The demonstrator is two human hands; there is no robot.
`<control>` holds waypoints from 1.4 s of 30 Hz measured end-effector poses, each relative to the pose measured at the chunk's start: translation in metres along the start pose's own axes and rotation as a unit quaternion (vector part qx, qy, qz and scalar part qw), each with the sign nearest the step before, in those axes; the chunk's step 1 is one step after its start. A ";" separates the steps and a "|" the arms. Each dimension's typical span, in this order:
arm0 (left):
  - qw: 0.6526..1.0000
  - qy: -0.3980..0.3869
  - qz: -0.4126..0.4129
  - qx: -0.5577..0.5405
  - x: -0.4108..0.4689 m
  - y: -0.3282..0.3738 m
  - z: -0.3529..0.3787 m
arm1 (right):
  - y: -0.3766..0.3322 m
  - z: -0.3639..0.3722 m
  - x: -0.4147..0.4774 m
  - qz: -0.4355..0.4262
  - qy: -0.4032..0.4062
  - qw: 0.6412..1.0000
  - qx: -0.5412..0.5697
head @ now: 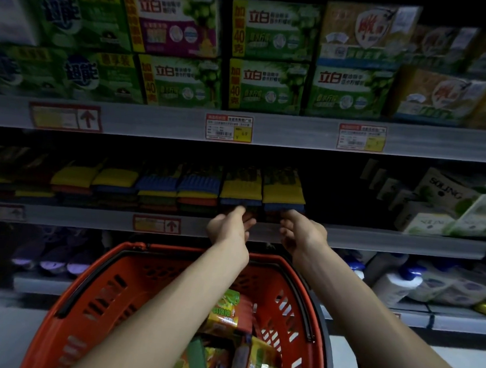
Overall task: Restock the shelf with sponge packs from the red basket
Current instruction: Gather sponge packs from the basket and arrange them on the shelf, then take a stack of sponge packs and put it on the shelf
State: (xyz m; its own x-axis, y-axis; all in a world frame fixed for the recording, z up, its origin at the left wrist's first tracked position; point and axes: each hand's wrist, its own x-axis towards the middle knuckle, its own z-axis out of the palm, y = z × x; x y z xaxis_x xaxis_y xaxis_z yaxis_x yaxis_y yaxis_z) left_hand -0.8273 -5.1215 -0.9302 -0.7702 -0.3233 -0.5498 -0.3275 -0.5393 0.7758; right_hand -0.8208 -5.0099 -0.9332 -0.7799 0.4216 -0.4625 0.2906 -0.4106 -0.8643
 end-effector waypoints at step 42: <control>0.819 -0.081 -0.020 0.568 0.063 -0.084 -0.155 | 0.150 -0.043 -0.046 0.002 -0.328 0.460 -0.825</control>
State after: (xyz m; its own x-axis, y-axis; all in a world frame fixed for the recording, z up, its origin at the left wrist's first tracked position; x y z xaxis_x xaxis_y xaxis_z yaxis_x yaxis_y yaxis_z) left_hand -0.7632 -5.2169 -1.0782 -0.7783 -0.1664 -0.6055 -0.5818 0.5538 0.5956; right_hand -0.7175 -5.0558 -1.0507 -0.6197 -0.1336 -0.7734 -0.1048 0.9907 -0.0872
